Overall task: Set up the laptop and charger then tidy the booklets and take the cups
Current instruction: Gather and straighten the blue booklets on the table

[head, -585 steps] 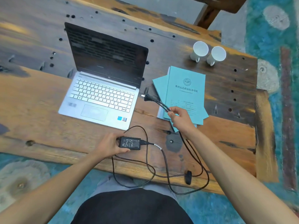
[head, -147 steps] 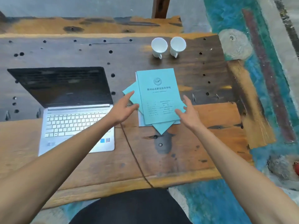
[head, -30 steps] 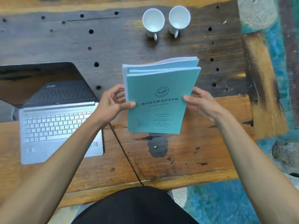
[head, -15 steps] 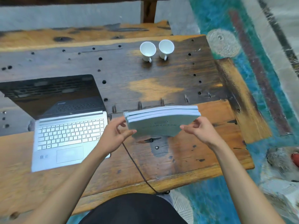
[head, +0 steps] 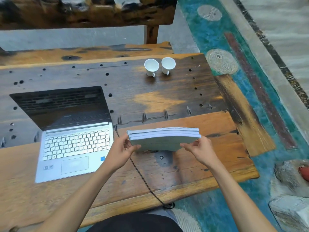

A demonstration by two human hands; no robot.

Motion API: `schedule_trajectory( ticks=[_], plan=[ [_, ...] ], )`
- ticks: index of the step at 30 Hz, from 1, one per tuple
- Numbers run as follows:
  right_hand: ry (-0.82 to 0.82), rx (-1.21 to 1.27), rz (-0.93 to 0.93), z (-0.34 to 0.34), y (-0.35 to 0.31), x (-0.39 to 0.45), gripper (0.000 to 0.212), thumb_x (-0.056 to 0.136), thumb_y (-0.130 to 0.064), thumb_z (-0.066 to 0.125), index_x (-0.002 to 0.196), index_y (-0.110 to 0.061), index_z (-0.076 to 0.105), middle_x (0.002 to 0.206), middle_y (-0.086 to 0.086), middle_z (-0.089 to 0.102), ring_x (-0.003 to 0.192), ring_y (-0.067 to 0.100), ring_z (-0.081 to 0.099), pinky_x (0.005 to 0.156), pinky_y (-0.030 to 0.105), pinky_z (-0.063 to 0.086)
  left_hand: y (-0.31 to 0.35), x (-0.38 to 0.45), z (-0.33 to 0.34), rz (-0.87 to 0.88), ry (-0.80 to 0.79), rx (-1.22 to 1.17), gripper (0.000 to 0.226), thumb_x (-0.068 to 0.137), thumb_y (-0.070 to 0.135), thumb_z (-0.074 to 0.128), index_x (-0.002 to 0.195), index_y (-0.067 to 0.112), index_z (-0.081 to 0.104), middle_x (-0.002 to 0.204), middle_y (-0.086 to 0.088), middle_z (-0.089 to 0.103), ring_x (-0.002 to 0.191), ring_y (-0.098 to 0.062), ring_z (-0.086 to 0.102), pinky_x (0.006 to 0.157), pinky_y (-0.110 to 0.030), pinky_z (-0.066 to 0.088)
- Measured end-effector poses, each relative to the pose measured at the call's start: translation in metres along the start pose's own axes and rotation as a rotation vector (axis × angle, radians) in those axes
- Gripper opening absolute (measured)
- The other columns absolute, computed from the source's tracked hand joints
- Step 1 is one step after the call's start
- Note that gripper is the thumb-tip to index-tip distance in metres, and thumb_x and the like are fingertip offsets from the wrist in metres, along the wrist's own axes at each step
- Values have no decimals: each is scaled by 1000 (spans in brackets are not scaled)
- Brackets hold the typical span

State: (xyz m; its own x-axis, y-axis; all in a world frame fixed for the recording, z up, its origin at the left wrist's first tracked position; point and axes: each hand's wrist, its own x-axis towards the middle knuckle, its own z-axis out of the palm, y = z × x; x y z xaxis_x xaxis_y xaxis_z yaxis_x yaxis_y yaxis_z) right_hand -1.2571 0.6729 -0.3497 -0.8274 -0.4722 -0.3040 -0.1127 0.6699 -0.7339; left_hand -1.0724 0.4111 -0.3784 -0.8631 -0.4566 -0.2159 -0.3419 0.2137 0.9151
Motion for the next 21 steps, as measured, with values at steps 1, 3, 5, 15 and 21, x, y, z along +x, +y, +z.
schedule_trajectory(
  ticks=[1,3,5,15,21],
  plan=[
    [7,-27,-4,3,0,-1,24,79,-21,87,96,-26,70,80,-12,73,61,-3,64,58,8,43,0,0,0,5,-1,23,44,86,23,79,93,62,61,70,14,62,62,-1,52,58,-11,41],
    [18,-37,2,9,-1,0,27,79,-21,87,99,-24,70,87,-12,71,64,-8,64,56,4,42,2,0,1,6,-12,66,43,88,20,76,86,59,58,70,25,61,64,3,54,60,-8,41],
    [9,-79,2,16,-2,3,34,81,-21,86,109,-21,68,100,-4,68,69,-3,65,57,6,43,1,0,1,-1,-30,84,40,90,19,74,85,54,55,72,30,60,66,5,54,61,-6,41],
    [3,-100,-26,24,-2,8,40,93,-20,73,129,-15,56,117,1,52,85,7,63,77,26,54,8,12,4,107,-207,234,44,103,24,52,146,23,44,132,14,56,120,6,50,99,-12,38],
    [-33,74,34,14,4,8,29,91,-12,74,116,-23,62,116,4,68,92,23,71,85,46,61,-2,7,-8,8,-107,133,20,90,42,70,101,53,57,80,26,62,73,3,57,64,-7,42]
  ],
)
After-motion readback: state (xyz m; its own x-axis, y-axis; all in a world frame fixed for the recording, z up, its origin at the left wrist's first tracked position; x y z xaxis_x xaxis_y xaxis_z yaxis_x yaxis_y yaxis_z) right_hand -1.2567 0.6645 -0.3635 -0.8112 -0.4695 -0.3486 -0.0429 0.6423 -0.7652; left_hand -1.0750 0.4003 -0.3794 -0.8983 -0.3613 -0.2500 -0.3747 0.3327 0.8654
